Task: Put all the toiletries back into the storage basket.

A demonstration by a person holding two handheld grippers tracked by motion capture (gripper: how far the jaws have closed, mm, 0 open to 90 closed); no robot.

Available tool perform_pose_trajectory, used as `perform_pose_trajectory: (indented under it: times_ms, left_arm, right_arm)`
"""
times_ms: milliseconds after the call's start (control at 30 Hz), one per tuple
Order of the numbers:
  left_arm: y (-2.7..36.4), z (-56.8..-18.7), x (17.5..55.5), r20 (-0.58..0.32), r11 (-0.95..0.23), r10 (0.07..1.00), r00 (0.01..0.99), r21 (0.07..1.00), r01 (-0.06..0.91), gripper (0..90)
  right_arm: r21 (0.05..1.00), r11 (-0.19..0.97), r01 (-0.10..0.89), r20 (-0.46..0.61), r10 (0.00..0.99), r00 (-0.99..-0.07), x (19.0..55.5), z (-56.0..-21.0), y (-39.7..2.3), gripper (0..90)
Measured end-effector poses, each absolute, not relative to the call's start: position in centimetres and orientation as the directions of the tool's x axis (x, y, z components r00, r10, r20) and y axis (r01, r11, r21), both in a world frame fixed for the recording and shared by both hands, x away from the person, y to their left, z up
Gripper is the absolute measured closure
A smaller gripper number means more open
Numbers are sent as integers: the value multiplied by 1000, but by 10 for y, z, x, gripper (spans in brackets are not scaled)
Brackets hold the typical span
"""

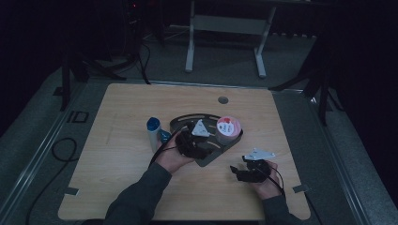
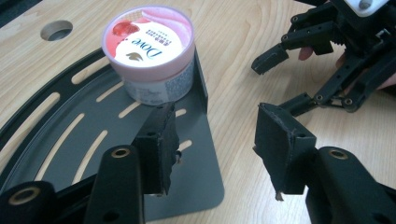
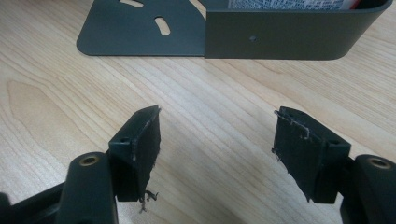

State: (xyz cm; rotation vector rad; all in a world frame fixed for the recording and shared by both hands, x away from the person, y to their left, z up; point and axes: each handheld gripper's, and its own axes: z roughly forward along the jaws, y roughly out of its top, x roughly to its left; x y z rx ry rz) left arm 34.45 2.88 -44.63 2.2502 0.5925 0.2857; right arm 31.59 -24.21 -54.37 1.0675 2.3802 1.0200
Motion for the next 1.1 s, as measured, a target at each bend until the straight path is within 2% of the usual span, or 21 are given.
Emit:
perform_pose_trajectory:
  times_ms: [433,900,1100]
  left_arm:
    - [59,-434,340,20,-573,527,850,747,338,488]
    - [88,-424,331,37,-549,568,822,761,345,432]
    - [100,-422,325,42,-556,571,820,754,349,444]
  right_arm:
    - [709,480,517,-22,748,-664,317,-553,-240,291]
    - [723,462,514,-8,749,-662,317,-558,-242,240]
    - [728,456,513,-4,751,-661,316,-559,-241,226]
